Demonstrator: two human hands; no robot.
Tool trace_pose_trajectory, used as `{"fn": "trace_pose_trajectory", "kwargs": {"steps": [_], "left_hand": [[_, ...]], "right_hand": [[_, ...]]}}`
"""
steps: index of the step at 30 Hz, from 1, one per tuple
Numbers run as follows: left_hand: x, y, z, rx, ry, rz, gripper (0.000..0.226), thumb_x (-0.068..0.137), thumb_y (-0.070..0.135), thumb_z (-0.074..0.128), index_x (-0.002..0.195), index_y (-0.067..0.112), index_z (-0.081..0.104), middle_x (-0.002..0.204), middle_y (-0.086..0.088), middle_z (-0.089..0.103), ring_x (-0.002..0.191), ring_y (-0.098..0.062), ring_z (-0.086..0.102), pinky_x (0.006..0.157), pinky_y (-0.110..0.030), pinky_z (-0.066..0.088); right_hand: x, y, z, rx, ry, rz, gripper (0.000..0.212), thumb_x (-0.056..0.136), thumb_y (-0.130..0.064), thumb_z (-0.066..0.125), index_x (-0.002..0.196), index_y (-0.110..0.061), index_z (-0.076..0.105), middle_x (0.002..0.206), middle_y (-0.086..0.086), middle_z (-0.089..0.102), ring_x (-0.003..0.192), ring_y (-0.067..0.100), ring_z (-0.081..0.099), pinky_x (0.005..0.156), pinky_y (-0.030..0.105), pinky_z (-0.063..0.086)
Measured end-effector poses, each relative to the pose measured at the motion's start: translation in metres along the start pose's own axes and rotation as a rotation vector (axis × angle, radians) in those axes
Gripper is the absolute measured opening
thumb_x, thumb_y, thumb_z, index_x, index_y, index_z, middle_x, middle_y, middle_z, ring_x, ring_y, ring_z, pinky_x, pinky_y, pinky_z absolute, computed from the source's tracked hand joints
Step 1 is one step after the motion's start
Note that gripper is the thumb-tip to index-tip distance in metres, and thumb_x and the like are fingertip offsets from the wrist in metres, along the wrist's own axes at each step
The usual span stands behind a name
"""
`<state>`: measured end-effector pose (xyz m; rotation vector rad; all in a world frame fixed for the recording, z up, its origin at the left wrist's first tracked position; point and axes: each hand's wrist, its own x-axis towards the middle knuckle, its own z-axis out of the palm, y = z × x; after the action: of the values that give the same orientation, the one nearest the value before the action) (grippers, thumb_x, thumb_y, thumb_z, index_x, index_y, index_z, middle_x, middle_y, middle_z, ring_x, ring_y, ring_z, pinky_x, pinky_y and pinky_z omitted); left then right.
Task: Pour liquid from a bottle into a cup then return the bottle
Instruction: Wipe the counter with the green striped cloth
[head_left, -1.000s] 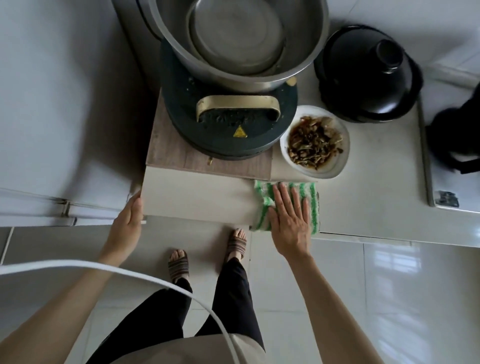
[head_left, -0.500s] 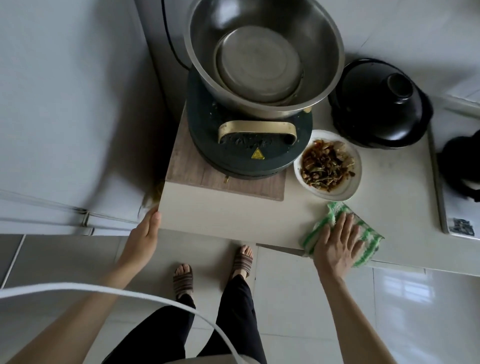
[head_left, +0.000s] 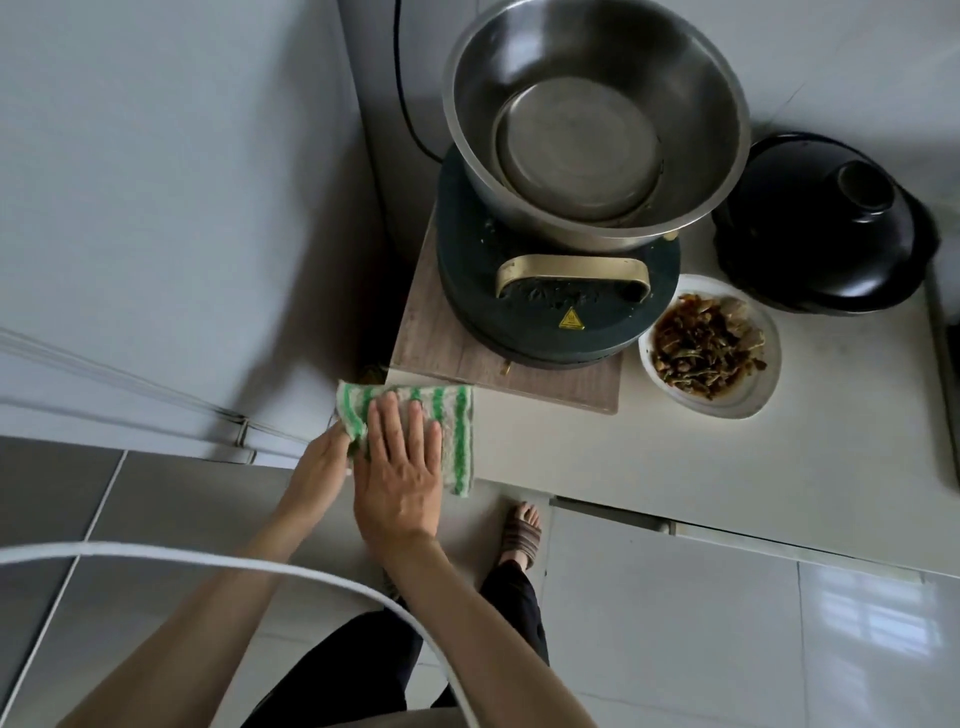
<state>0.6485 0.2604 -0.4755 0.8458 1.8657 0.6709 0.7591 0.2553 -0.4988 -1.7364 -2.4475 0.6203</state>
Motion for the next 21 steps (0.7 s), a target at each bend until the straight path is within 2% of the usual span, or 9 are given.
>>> {"fn": "trace_pose_trajectory", "kwargs": {"steps": [2,4,7,9,11,13,17,19,21], "left_hand": [[0.0,-0.008,-0.008,-0.086,0.104,-0.042,0.036,0.101,0.031,0.034,0.112,0.018,0.066,0.116,-0.01,0.068,0.112,-0.026,0.061,0.1,-0.043,0.046],[-0.006,-0.009,-0.011,-0.09,0.132,-0.06,0.041,0.102,0.036,0.036,0.125,0.015,0.063,0.128,-0.007,0.064,0.12,-0.021,0.057,0.108,-0.04,0.041],[-0.01,-0.011,-0.011,-0.021,0.065,-0.03,0.045,0.099,0.045,0.035,0.127,0.021,0.061,0.126,-0.006,0.065,0.113,-0.022,0.062,0.1,-0.038,0.045],[-0.01,-0.01,-0.009,0.03,0.042,0.006,0.053,0.093,0.055,0.035,0.127,0.024,0.061,0.127,-0.005,0.065,0.116,-0.023,0.061,0.104,-0.04,0.043],[-0.012,-0.003,-0.005,0.053,0.019,0.034,0.049,0.098,0.046,0.04,0.135,0.018,0.056,0.137,-0.003,0.058,0.128,-0.02,0.052,0.108,-0.033,0.037],[-0.014,0.001,0.002,0.11,-0.001,0.052,0.044,0.101,0.036,0.043,0.139,0.015,0.051,0.144,-0.002,0.051,0.134,-0.019,0.045,0.105,-0.029,0.033],[-0.016,0.007,0.011,0.221,-0.036,0.078,0.047,0.101,0.034,0.043,0.144,0.013,0.042,0.145,-0.009,0.049,0.126,-0.028,0.053,0.101,-0.037,0.043],[-0.02,0.007,0.013,0.311,-0.036,0.082,0.048,0.102,0.032,0.04,0.145,0.011,0.039,0.142,-0.013,0.051,0.124,-0.032,0.055,0.098,-0.039,0.042],[-0.023,0.008,0.013,0.35,-0.048,0.061,0.05,0.103,0.035,0.037,0.146,0.011,0.037,0.14,-0.014,0.054,0.123,-0.033,0.055,0.097,-0.04,0.042]], "right_hand": [[0.013,-0.006,-0.001,-0.04,-0.037,-0.078,0.057,0.107,-0.035,0.029,0.161,-0.021,0.017,0.17,-0.002,0.008,0.156,0.025,-0.006,0.126,0.05,0.004],[0.013,0.002,-0.005,-0.079,-0.032,-0.14,0.057,0.107,-0.035,0.033,0.161,-0.022,0.018,0.169,-0.001,0.012,0.157,0.025,0.0,0.126,0.049,0.008],[-0.002,0.034,-0.018,-0.062,-0.031,-0.148,0.062,0.107,-0.045,0.034,0.162,-0.025,0.013,0.17,-0.005,0.009,0.157,0.02,0.0,0.127,0.045,0.0],[-0.017,0.066,-0.029,-0.061,-0.043,-0.095,0.064,0.107,-0.051,0.029,0.162,-0.026,0.009,0.17,-0.006,0.004,0.156,0.017,-0.005,0.127,0.044,-0.003],[-0.034,0.104,-0.045,-0.076,-0.033,-0.044,0.066,0.105,-0.055,0.028,0.162,-0.025,0.012,0.17,-0.006,0.005,0.156,0.016,-0.004,0.127,0.046,0.001],[-0.05,0.145,-0.064,-0.095,-0.023,0.003,0.068,0.104,-0.057,0.03,0.162,-0.026,0.012,0.169,-0.006,0.008,0.157,0.017,-0.002,0.127,0.047,0.004],[-0.078,0.228,-0.096,-0.07,-0.003,0.245,0.07,0.101,-0.063,0.021,0.161,-0.031,0.004,0.169,-0.009,-0.001,0.156,0.017,-0.01,0.127,0.048,0.0],[-0.092,0.264,-0.113,-0.048,-0.01,0.384,0.073,0.097,-0.066,0.014,0.16,-0.032,-0.001,0.168,-0.008,-0.007,0.154,0.019,-0.015,0.126,0.049,-0.004],[-0.101,0.288,-0.128,-0.063,-0.044,0.44,0.075,0.094,-0.067,0.008,0.158,-0.031,-0.007,0.167,-0.006,-0.012,0.152,0.021,-0.018,0.126,0.049,-0.006]]}}
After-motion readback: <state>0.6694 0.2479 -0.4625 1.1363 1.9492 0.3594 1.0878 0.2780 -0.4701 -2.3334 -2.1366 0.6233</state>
